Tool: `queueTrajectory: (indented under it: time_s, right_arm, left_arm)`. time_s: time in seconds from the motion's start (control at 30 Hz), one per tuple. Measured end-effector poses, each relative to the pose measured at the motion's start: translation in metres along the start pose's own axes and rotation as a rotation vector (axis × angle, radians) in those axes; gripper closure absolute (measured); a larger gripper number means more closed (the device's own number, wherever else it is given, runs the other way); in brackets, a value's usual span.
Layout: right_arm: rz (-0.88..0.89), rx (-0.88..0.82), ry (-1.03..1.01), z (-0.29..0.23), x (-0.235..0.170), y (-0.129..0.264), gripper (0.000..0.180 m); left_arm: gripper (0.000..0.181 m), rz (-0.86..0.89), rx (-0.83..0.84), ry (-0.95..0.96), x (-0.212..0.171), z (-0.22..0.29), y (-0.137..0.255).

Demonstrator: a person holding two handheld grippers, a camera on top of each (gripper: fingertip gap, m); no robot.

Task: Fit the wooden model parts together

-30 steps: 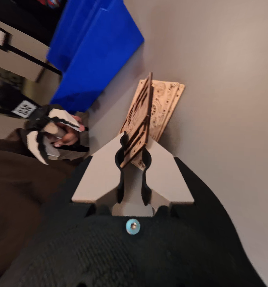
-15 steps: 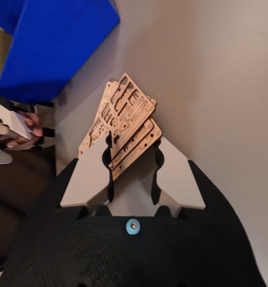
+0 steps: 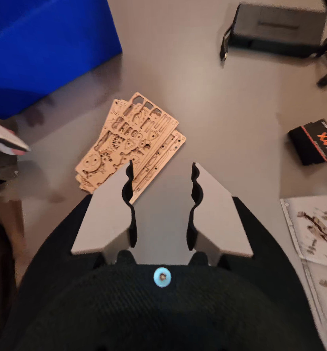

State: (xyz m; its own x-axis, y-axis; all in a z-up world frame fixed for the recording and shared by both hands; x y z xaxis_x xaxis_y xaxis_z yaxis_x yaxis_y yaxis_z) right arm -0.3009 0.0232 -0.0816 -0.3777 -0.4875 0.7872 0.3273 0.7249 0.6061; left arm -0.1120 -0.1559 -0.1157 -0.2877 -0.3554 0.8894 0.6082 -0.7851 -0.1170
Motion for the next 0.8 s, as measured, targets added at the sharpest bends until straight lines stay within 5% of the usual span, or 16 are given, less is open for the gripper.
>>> queueTrajectory:
  time_s: [0.23,0.47,0.63,0.8]
  right_arm:
    - [0.133,-0.125,-0.036,-0.081,0.001,0.059,0.119]
    - [0.18,-0.126,-0.046,-0.131,-0.01,0.052,0.108]
    - [0.3,0.045,-0.203,-0.15,0.008,0.043,0.109]
    - [0.285,-0.151,-0.061,-0.139,0.021,0.027,0.116]
  left_arm:
    - [0.101,-0.08,0.0,0.019,-0.009,0.004,-0.005]
    - [0.098,-0.103,0.07,-0.039,-0.012,0.002,-0.004]
    - [0.094,-0.097,0.175,-0.047,-0.012,-0.008,-0.003]
    - [0.099,-0.141,0.307,-0.099,-0.016,-0.017,-0.004]
Point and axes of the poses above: each gripper's, where its closed fingertips meet, y back along the fingers, x out of its top, z = x × y across the jaws, the point moved 8 cm from there along y, back along the fingers, and after that the axes turned 13 degrees about z, right-handed, at the moved point
